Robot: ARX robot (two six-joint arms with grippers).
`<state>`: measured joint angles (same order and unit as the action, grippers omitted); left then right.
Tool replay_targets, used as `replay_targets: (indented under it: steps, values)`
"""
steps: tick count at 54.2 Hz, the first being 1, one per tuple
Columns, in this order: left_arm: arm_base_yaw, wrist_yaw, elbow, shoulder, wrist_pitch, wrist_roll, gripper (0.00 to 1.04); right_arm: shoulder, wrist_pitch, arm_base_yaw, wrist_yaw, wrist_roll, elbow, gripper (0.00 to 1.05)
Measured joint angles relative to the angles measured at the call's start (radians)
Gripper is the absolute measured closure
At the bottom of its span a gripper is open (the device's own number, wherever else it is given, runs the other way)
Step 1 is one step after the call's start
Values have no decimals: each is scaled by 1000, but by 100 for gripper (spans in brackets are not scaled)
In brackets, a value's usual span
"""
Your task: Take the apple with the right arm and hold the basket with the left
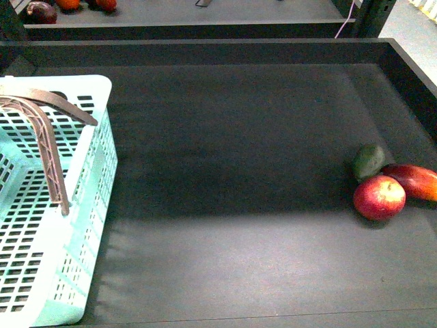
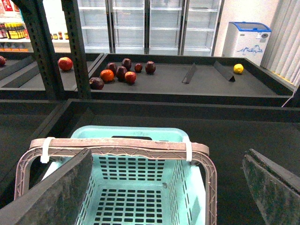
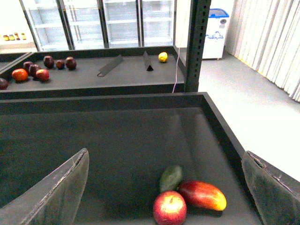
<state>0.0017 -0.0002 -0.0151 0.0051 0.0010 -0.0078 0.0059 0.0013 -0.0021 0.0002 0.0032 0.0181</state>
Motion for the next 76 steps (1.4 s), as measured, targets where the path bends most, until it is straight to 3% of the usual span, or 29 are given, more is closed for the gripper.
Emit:
replay_targets:
  steps: [42, 47, 51, 61, 76]
  values:
    - [1, 6, -1, 2, -3, -1, 7, 0, 0, 0, 0, 0, 0, 9]
    - [77, 230, -113, 185, -260, -196, 7, 0, 0, 0, -1, 0, 0, 9]
    - [127, 321, -153, 380, -291, -390, 7, 0, 0, 0, 0, 0, 0, 9]
    - [160, 338, -223, 762, -93, -761, 7, 0, 0, 0, 0, 0, 0, 9]
    - [186, 278, -460, 1180, 43, -1049, 7, 0, 0, 0, 0, 0, 0, 9]
